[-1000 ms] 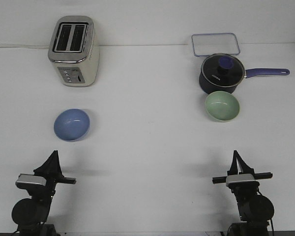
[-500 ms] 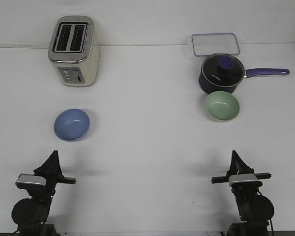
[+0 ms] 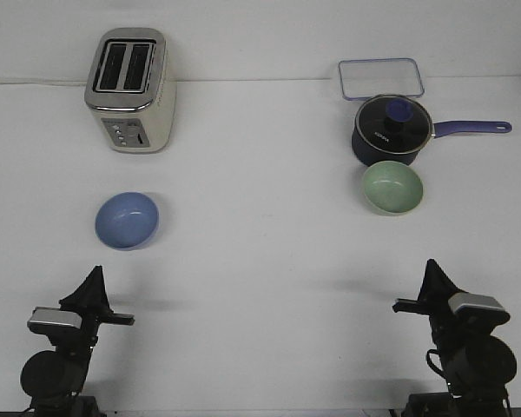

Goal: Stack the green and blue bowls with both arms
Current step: 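Reach the right gripper to the pale green bowl's rim and grasp it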

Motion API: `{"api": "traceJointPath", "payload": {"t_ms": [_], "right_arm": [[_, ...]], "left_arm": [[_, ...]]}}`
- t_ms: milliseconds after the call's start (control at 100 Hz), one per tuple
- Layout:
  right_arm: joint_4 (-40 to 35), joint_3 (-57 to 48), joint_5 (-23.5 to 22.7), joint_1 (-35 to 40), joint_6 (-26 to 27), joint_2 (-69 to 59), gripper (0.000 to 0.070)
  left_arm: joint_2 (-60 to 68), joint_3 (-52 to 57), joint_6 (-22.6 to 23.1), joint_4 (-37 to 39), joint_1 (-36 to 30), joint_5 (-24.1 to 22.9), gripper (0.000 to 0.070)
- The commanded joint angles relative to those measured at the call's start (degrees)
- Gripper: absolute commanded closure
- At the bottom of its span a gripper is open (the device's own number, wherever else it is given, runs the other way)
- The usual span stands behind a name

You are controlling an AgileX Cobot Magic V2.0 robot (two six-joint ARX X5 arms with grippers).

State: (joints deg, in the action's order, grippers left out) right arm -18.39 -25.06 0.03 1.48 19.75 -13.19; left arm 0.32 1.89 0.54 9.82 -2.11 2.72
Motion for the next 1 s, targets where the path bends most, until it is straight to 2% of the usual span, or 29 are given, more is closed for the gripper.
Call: {"api": "traceJointPath", "payload": {"t_ms": [0, 70, 100, 220, 320, 400, 750, 990], "right_arm": [[-3.02, -6.34, -0.35, 0.00, 0.24, -5.79, 0.0536], [-6.75, -12.83, -0.24, 0.00, -0.09, -11.91, 0.0201], [-8.41, -15.56, 0.02, -0.02, -0.13, -14.56, 0.0141], [-13.66, -25.11, 1.81, -0.17, -1.99, -25.14, 0.0237], [-17.27, -31.82, 1.38, -1.25, -2.23, -34.32, 0.0223], [-20.72, -37.35, -0.20, -3.06, -3.74, -43.41, 0.0153], [-24.98, -51.74, -0.55, -8.37, -10.21, -73.05, 0.0154], [-24.83, -57.94, -1.92, -10.38, -11.30, -86.03, 0.0154]], "left_arm": [[-0.04, -1.09, -0.09, 0.57, 0.00, -0.07, 0.0685], [-0.04, -1.09, -0.09, 0.57, 0.00, -0.09, 0.0685], [-0.04, -1.09, -0.09, 0.57, 0.00, -0.07, 0.0685], [-0.04, -1.09, -0.09, 0.57, 0.00, -0.07, 0.0685], [-0.04, -1.09, -0.09, 0.57, 0.00, -0.09, 0.0685], [-0.04, -1.09, -0.09, 0.57, 0.00, -0.09, 0.0685], [-0.04, -1.09, -0.09, 0.57, 0.00, -0.07, 0.0685], [-0.04, -1.09, -0.11, 0.57, 0.00, -0.09, 0.0685]]}}
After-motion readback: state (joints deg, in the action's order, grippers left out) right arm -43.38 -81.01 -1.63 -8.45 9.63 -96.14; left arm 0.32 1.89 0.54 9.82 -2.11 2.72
